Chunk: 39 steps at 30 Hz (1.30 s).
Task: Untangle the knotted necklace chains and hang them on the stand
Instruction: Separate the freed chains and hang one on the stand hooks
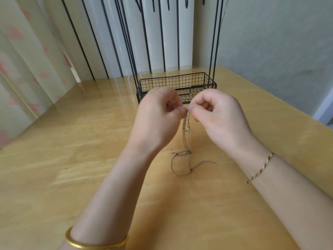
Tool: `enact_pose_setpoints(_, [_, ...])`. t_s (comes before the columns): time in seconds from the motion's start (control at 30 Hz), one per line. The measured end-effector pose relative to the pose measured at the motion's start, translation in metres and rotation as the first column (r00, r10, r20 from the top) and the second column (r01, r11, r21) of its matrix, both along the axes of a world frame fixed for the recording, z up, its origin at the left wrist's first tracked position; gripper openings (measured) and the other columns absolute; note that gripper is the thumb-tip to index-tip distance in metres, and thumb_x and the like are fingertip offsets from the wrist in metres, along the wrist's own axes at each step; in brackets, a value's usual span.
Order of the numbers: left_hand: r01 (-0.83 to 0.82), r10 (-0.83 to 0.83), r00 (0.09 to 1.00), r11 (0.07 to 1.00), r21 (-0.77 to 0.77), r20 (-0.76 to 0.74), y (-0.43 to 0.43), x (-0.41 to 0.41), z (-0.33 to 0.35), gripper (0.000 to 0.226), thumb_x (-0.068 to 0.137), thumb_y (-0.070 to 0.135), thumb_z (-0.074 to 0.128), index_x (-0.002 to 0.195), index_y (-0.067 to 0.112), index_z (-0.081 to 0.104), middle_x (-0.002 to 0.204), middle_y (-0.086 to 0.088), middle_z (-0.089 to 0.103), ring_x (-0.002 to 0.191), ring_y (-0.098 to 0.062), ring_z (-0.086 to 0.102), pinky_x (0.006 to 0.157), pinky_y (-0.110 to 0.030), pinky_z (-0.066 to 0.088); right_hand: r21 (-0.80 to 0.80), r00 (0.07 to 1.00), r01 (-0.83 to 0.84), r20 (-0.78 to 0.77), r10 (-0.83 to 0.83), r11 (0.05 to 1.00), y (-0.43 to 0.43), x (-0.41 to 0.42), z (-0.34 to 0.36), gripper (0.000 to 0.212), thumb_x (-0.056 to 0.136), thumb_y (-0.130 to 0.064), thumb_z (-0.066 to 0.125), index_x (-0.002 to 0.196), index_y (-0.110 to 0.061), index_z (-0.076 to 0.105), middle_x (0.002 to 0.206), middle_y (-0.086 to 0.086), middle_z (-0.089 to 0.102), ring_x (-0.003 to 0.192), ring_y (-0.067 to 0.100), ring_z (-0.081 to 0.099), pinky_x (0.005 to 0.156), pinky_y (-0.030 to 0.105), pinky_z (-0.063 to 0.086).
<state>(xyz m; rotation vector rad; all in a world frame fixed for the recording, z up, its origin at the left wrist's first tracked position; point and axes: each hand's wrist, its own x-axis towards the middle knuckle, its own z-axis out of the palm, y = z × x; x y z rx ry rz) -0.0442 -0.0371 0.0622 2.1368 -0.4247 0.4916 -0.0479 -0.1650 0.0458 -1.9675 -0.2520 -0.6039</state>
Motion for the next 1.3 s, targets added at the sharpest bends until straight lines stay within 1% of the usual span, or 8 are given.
enact_pose_setpoints(0.1, [0.006, -0.005, 1.0, 0.999, 0.031, -0.01, -0.0022, -0.0006, -0.002, 0.007, 0.08, 0.004, 0.063, 0.074, 0.006, 0.06, 0.082, -0.008, 0.063, 0.078, -0.021, 0.056, 0.068, -0.031, 0.046, -0.051, 1.0, 0.031, 0.004, -0.03, 0.998, -0.0015, 0.0011, -0.0011, 0.011, 0.08, -0.006, 0.06, 0.07, -0.011, 0.062, 0.06, -0.006, 0.052, 0.055, 0.007, 0.041, 0.054, 0.019, 0.036])
enact_pose_setpoints(0.27, [0.029, -0.036, 0.993, 0.998, -0.061, -0.111, -0.0019, 0.0006, -0.003, 0.009, 0.081, 0.003, 0.061, 0.072, 0.005, 0.059, 0.073, -0.008, 0.064, 0.065, -0.013, 0.049, 0.056, -0.022, 0.037, -0.153, 0.995, 0.078, 0.071, -0.068, 0.985, -0.0009, 0.0008, -0.002, 0.009, 0.079, -0.005, 0.06, 0.071, -0.01, 0.063, 0.07, 0.001, 0.056, 0.06, 0.009, 0.043, 0.056, 0.018, 0.035])
enact_pose_setpoints(0.37, [0.02, -0.041, 0.987, 0.99, -0.137, -0.155, -0.0016, 0.0, -0.0024, 0.011, 0.082, 0.003, 0.06, 0.072, 0.006, 0.058, 0.062, 0.003, 0.057, 0.052, -0.001, 0.042, 0.048, -0.013, 0.034, -0.18, 0.995, 0.078, 0.075, -0.065, 0.981, -0.0012, 0.0005, -0.0018, 0.01, 0.08, -0.006, 0.061, 0.071, -0.011, 0.063, 0.072, 0.001, 0.056, 0.061, 0.007, 0.043, 0.056, 0.016, 0.036])
enact_pose_setpoints(0.67, [0.003, -0.075, 0.968, 0.958, -0.287, -0.24, -0.0021, -0.0004, -0.0015, 0.016, 0.085, 0.006, 0.058, 0.071, 0.013, 0.056, 0.063, 0.006, 0.057, 0.053, -0.005, 0.04, 0.048, -0.013, 0.035, -0.007, 1.0, 0.018, 0.003, -0.018, 1.0, -0.0014, 0.0022, -0.0006, 0.015, 0.081, -0.008, 0.06, 0.068, -0.015, 0.06, 0.06, -0.006, 0.053, 0.055, 0.007, 0.044, 0.054, 0.019, 0.037])
enact_pose_setpoints(0.93, [0.035, -0.117, 0.965, 0.945, -0.324, -0.236, -0.0045, -0.0003, -0.002, 0.013, 0.087, 0.005, 0.054, 0.077, 0.012, 0.056, 0.073, 0.0, 0.059, 0.067, -0.011, 0.048, 0.053, -0.014, 0.037, 0.181, 0.989, -0.03, -0.139, 0.056, 0.983, -0.0005, 0.0021, 0.0003, 0.017, 0.085, -0.011, 0.056, 0.069, -0.015, 0.061, 0.058, -0.004, 0.056, 0.061, 0.011, 0.055, 0.065, 0.035, 0.051])
enact_pose_setpoints(1.0, [0.092, -0.169, 0.953, 0.953, -0.289, -0.253, -0.0057, -0.0019, -0.0027, 0.013, 0.088, 0.006, 0.053, 0.078, 0.012, 0.055, 0.073, 0.001, 0.062, 0.066, -0.009, 0.049, 0.056, -0.013, 0.038, 0.194, 0.99, 0.006, -0.142, 0.021, 0.981, -0.0016, 0.0038, -0.0004, 0.02, 0.086, -0.01, 0.055, 0.067, -0.016, 0.059, 0.057, -0.003, 0.055, 0.061, 0.013, 0.054, 0.065, 0.038, 0.051])
enact_pose_setpoints(1.17, [0.065, -0.168, 0.949, 0.931, -0.359, -0.265, -0.0024, 0.0021, -0.0035, 0.016, 0.088, 0.004, 0.052, 0.076, 0.015, 0.053, 0.075, 0.0, 0.058, 0.074, -0.016, 0.048, 0.066, -0.028, 0.038, 0.206, 0.981, -0.059, -0.168, 0.095, 0.977, -0.0003, 0.0015, 0.0022, 0.02, 0.09, -0.012, 0.052, 0.071, -0.015, 0.059, 0.06, -0.003, 0.053, 0.062, 0.012, 0.053, 0.058, 0.028, 0.048])
enact_pose_setpoints(1.3, [0.114, -0.223, 0.934, 0.928, -0.355, -0.281, -0.0023, 0.0008, -0.0044, 0.016, 0.092, 0.006, 0.051, 0.078, 0.014, 0.052, 0.074, 0.001, 0.058, 0.073, -0.013, 0.055, 0.069, -0.025, 0.042, 0.21, 0.983, -0.046, -0.165, 0.081, 0.977, -0.0025, 0.0033, 0.0023, 0.016, 0.087, -0.011, 0.051, 0.073, -0.008, 0.059, 0.067, 0.004, 0.059, 0.069, 0.02, 0.057, 0.067, 0.039, 0.049])
